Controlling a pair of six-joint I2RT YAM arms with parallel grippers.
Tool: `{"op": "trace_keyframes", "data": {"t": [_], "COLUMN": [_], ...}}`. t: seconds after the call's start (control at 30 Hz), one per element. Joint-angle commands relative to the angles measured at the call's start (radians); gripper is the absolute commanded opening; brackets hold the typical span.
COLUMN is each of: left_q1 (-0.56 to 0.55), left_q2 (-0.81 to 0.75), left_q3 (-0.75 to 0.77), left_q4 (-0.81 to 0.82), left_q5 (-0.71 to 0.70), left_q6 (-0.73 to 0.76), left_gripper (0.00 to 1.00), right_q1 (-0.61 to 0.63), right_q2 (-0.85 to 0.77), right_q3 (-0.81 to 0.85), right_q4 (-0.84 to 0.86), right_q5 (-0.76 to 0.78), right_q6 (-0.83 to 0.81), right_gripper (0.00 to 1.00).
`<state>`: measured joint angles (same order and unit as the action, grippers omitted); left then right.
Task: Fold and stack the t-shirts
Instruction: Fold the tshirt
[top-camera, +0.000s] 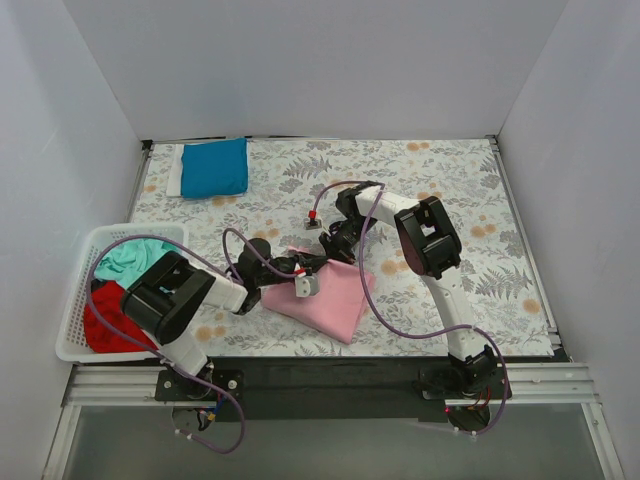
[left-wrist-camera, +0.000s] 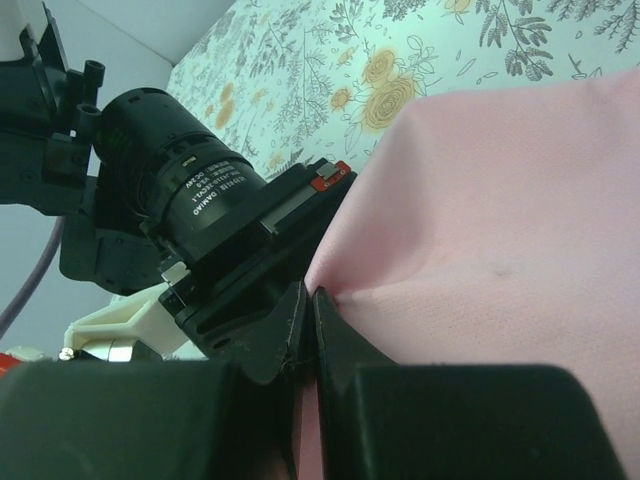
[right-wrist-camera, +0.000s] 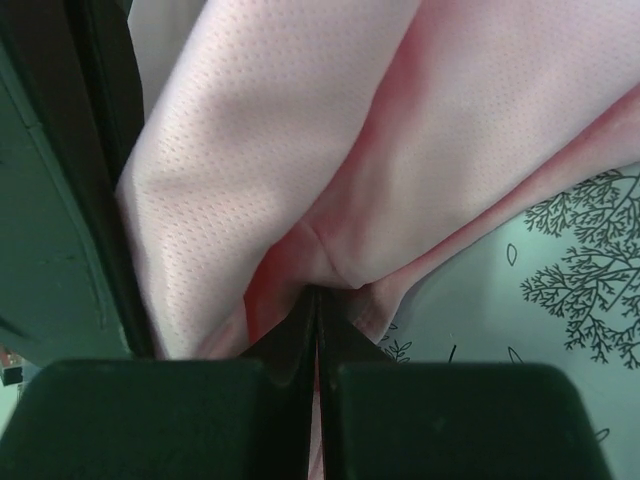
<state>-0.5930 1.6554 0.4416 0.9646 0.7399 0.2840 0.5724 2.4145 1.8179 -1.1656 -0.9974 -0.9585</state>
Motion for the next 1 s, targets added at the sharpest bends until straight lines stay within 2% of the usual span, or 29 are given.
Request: {"op": "trace_keyframes", "data": {"t": [0.0,0.13,0.43,0.5,0.53,0.63,0.8,0.9,0.93,0.97], "left_q1": [-0.005,-0.005,-0.008,-0.008,-0.008,-0.007,-0.007,-0.005,-0.004,0.001], "left_q2": [0.029,0.093,0.158,0.165,0.165,0.158,0.089,-0.066,-0.169,-0.213], "left_q3": [0.008,-0.012,-0.014,-0.02,-0.023,-0.029,-0.024,-0.009,0.027,0.048], "left_q4": [0.141,0.302,0.332,0.33,0.323,0.329,0.313,0.165,0.0,-0.088], "left_q5": [-0.013,-0.031,-0.019,-0.027,-0.033,-0.037,-0.039,-0.017,-0.014,-0.01], "left_q6": [0.007,0.012,0.041,0.055,0.061,0.052,-0.006,-0.077,-0.126,-0.155], "left_gripper": [0.0,0.0,0.0,0.11,0.23,0.37,0.41,0.44,0.44,0.47], "right_q1": [0.006,0.006,0.001,-0.002,-0.005,-0.009,-0.012,-0.017,-0.019,-0.022], "right_q2": [0.024,0.029,0.035,0.034,0.032,0.026,-0.002,-0.038,-0.06,-0.069], "right_q3": [0.009,0.012,0.03,0.046,0.05,0.067,0.078,0.08,0.089,0.095], "right_q4": [-0.017,-0.022,-0.032,-0.034,-0.034,-0.036,-0.037,-0.039,-0.039,-0.039], "right_q5": [0.005,0.002,0.017,0.029,0.032,0.052,0.106,0.149,0.163,0.177], "right_q6": [-0.032,-0.037,-0.036,-0.031,-0.026,-0.022,-0.019,-0.02,-0.02,-0.019], "right_gripper": [0.01,0.01,0.02,0.08,0.1,0.17,0.19,0.2,0.21,0.22]}}
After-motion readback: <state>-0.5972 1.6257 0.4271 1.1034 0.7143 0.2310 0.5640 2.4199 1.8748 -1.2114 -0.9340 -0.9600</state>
